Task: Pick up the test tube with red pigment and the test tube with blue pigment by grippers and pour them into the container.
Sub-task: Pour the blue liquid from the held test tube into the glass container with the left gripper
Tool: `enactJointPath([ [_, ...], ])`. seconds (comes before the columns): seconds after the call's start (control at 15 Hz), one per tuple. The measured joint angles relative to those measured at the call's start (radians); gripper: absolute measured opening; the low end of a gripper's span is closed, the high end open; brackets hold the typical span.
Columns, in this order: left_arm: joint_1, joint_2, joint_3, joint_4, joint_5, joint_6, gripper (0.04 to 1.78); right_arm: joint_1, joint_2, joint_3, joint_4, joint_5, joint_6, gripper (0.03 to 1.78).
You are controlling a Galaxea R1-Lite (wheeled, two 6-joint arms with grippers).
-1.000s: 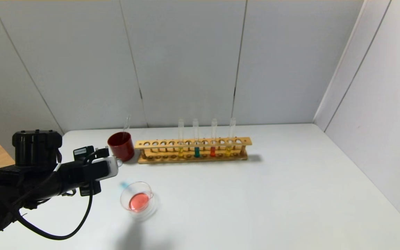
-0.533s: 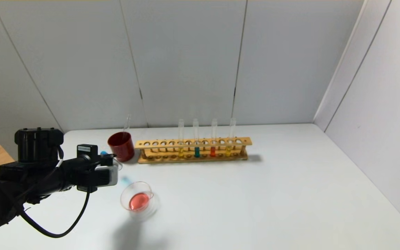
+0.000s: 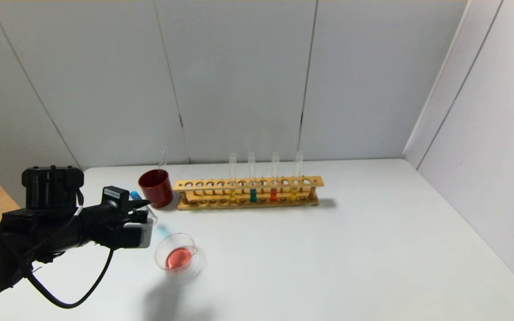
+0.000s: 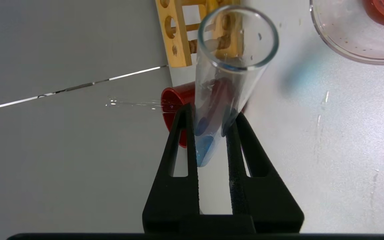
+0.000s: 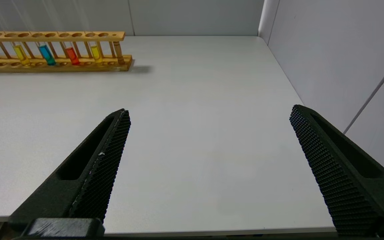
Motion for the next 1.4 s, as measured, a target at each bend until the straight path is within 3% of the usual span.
enactJointPath([
  [0.33,0.000,0.032,-0.001,0.000,0.002,0.010,0.30,0.000,0.000,0.000,0.000,0.000,0.000,1.75],
  [0.93,0.027,0.062,-0.016,0.001,-0.003,0.167,0.30,0.000,0.000,0.000,0.000,0.000,0.000,1.75],
  [1.4,-0.001,0.096,-0.048,0.003,0.002,0.178,0.30,0.000,0.000,0.000,0.000,0.000,0.000,1.75],
])
